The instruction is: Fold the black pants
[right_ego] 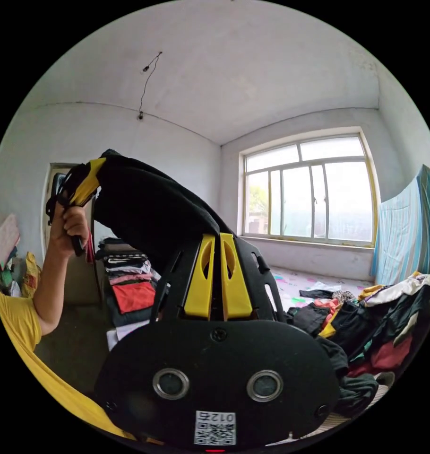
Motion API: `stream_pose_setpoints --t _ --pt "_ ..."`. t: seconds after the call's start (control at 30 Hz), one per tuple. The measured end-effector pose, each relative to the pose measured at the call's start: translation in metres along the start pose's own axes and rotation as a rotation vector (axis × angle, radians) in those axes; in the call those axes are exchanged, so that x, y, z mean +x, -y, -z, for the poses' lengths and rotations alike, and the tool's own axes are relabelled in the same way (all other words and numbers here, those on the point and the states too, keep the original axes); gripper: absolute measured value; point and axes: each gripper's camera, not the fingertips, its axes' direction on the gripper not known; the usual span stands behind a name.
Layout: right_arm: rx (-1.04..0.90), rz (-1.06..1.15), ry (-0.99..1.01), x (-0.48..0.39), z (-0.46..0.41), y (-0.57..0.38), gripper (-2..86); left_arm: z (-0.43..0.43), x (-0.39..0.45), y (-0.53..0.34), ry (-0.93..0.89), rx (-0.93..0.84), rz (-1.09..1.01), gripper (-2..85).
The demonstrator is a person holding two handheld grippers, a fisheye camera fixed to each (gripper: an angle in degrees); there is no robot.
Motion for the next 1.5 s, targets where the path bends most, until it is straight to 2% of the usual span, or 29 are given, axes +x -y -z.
stream_pose_setpoints --t 0.27,0.47,0.57,0.63,0.73,0.87,1.03,1.13,1.23,1.37,1.43,1.5 --pt "0.010 -0.092 0.150 -0.019 -0.006 0.022 1.5 0.046 0.003 0.028 0.063 -0.043 -0.002 4.5" --pt "-0.094 -0.199 0.205 -0.019 -0.024 -0.026 1.6 0.044 -0.016 -0.023 0.088 -0.137 0.056 5.4" --pt "-0.195 -0.220 0.157 -0.022 -0.033 -0.076 1.6 0.026 -0.030 -0.081 0.035 -0.190 0.104 5.4" --pt "-0.259 -0.221 0.118 -0.027 -0.035 -0.111 1.6 0.008 -0.036 -0.144 -0.087 -0.210 0.123 4.8" --pt "-0.366 -0.163 0.014 -0.043 -0.035 -0.166 1.4 -0.005 -0.041 -0.226 -0.224 -0.135 0.200 2.9" --pt "-0.444 -0.070 -0.042 -0.069 -0.030 -0.224 0.6 -0.018 -0.034 -0.317 -0.215 -0.079 0.278 1.3" --pt "-0.526 -0.132 -0.098 -0.076 -0.035 -0.261 0.4 -0.063 -0.034 -0.438 -0.208 -0.335 0.490 0.8" --pt "-0.532 -0.078 -0.146 -0.088 -0.041 -0.264 0.8 -0.068 -0.044 -0.489 -0.219 -0.363 0.635 0.7" --pt "-0.533 0.008 -0.198 -0.108 -0.053 -0.262 1.3 -0.064 -0.041 -0.510 -0.157 -0.428 0.604 0.8" --pt "-0.482 -0.113 -0.207 -0.108 -0.058 -0.255 1.8 -0.016 -0.040 -0.497 -0.101 -0.341 0.501 1.2" --pt "-0.517 -0.125 -0.193 -0.103 -0.060 -0.242 1.9 0.043 -0.047 -0.486 0.069 -0.278 0.452 2.1" --pt "-0.445 -0.100 -0.204 -0.106 -0.053 -0.216 2.2 0.088 -0.058 -0.488 0.215 -0.276 0.470 3.8"
